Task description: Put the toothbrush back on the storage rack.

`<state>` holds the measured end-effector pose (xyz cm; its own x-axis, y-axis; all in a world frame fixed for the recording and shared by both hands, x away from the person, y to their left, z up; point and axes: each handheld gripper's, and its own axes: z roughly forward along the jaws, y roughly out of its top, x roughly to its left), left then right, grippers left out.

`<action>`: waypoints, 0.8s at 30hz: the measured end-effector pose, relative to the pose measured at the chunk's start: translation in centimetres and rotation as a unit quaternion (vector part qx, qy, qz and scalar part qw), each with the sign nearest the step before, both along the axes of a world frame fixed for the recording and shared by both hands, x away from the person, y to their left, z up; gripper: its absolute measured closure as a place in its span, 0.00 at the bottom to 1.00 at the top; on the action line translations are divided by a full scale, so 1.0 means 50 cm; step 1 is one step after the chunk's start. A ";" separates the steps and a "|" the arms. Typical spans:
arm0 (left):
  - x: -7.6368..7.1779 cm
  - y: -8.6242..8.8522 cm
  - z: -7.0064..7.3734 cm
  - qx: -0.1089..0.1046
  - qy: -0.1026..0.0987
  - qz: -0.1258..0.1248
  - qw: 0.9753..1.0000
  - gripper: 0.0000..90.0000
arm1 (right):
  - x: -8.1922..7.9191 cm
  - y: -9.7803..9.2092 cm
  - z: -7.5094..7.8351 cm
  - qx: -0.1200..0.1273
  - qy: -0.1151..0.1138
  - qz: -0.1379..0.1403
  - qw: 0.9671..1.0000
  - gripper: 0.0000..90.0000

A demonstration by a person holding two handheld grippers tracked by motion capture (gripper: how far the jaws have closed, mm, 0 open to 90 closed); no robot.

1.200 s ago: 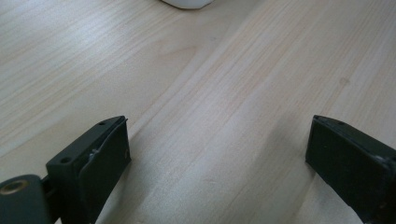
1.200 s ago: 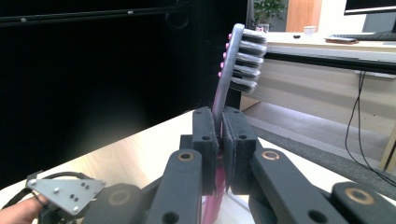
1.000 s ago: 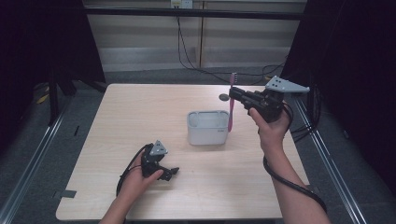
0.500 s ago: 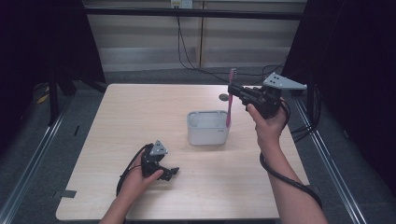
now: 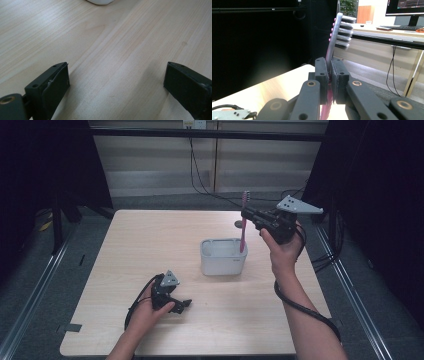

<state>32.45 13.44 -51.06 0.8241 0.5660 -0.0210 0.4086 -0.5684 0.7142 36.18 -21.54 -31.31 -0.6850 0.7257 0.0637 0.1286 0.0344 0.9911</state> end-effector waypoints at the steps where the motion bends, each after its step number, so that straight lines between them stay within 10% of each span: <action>1: 0.000 0.000 0.000 0.000 0.000 0.000 1.000 0.07 | 0.003 0.001 -0.003 0.001 -0.001 -0.001 1.000 0.94; 24: 0.000 0.000 0.000 -0.001 0.002 0.000 1.000 0.07 | 0.025 -0.004 -0.038 -0.007 -0.001 -0.021 1.000 0.94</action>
<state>32.43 13.42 -51.07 0.8237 0.5664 -0.0265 0.4123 -0.5663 0.7136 37.41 -21.73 -33.21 -0.6536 0.7551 0.0518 0.1288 0.0436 0.9907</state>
